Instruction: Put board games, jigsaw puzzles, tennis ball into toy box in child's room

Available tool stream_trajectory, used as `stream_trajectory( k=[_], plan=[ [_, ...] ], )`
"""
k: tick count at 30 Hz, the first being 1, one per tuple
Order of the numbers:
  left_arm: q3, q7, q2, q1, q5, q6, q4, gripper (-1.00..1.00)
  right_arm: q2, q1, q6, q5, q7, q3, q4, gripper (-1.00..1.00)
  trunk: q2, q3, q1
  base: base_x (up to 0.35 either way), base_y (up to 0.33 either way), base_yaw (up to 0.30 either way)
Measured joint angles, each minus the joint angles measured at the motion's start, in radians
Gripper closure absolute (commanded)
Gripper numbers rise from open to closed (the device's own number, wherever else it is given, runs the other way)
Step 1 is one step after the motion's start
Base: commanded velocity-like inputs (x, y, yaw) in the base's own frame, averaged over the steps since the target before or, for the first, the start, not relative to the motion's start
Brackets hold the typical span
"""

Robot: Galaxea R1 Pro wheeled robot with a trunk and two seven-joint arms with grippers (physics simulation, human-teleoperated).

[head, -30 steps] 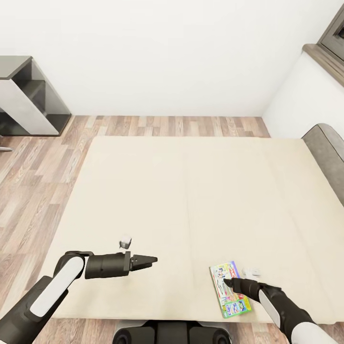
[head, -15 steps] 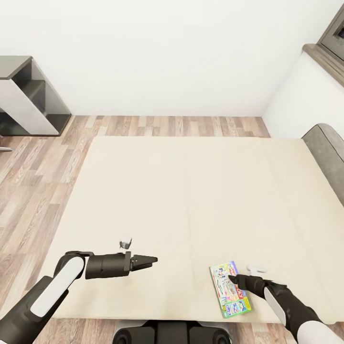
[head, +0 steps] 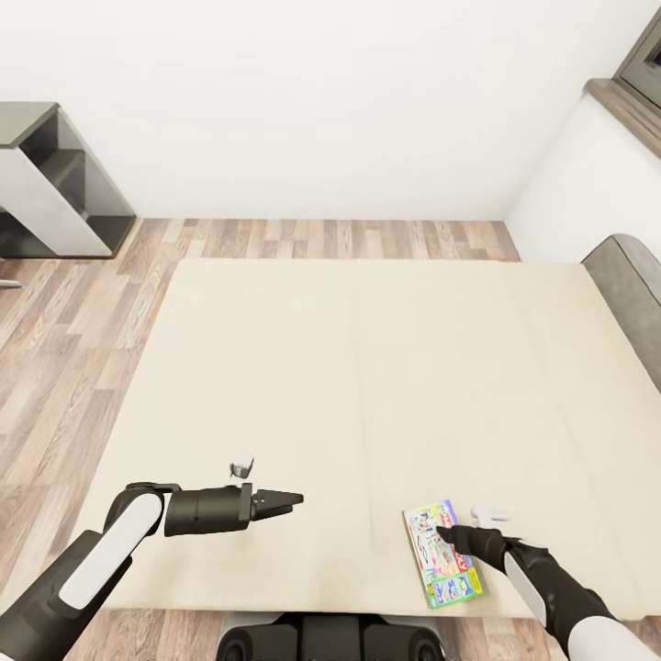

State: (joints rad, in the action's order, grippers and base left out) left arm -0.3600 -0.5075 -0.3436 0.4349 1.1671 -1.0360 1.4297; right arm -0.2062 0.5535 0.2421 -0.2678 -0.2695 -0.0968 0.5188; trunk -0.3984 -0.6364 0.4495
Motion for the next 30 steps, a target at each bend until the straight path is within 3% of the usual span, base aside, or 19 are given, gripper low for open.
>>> stream_trajectory(
  k=[30],
  plan=[
    [0.0,0.002,0.001,0.0,-0.001,0.003,-0.004,-1.0,0.003,0.0,-0.005,0.002,0.001,-0.005,-0.004,-1.0,0.0,-0.034,0.0,0.0,0.0,0.0]
  ],
)
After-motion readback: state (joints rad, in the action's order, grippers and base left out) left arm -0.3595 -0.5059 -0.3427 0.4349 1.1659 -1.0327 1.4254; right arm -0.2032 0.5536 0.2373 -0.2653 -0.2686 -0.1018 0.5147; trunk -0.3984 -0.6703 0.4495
